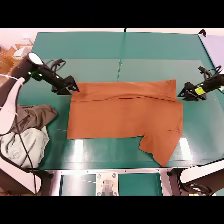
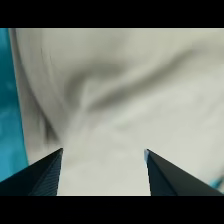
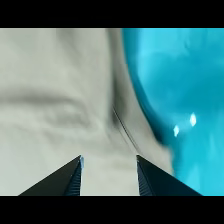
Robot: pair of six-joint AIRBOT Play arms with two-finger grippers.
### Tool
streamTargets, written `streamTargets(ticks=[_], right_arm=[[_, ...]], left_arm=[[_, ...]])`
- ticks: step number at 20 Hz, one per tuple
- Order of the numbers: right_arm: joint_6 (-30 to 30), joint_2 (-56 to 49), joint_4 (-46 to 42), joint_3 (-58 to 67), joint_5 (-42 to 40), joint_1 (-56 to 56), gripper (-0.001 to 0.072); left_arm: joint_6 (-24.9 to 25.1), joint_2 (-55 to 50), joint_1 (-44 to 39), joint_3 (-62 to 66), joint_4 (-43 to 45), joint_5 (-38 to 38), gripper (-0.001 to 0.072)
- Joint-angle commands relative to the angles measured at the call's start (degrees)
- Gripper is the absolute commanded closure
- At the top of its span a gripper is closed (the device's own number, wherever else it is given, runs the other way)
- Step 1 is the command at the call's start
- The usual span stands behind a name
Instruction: Fold the shirts.
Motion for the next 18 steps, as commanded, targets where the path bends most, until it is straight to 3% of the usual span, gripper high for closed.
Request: streamTargets(ticks=[1,7,11,14,15,18], right_arm=[[2.9,5.6,-4.1,-4.1,6.3,-1.9,0.0318],[4.1,22.9,-5.9,-30.5,5.6,-8.8,0.0318],[6.0,36.9,-6.1,-45.1,-1.5,-16.1,0.0318],[6.9,43.8,-5.9,-50.5,-7.1,-17.9,0.0309],[6.9,44.3,-5.5,-51.1,-7.9,-17.9,0.0271],[7.0,44.0,-3.5,-51.2,-11.0,-17.9,0.0255]], left_arm=[[-1.8,4.0,1.6,-0.5,3.0,-11.0,0.0127],[1.0,27.5,1.5,-31.9,7.1,-2.1,0.0126],[1.0,43.0,1.4,-55.4,1.4,8.7,0.0124],[3.0,46.1,1.4,-66.7,-7.1,16.8,0.0124],[3.0,46.1,1.4,-69.3,-9.6,18.6,0.0124],[4.5,46.1,1.4,-73.8,-13.7,23.0,0.0125]])
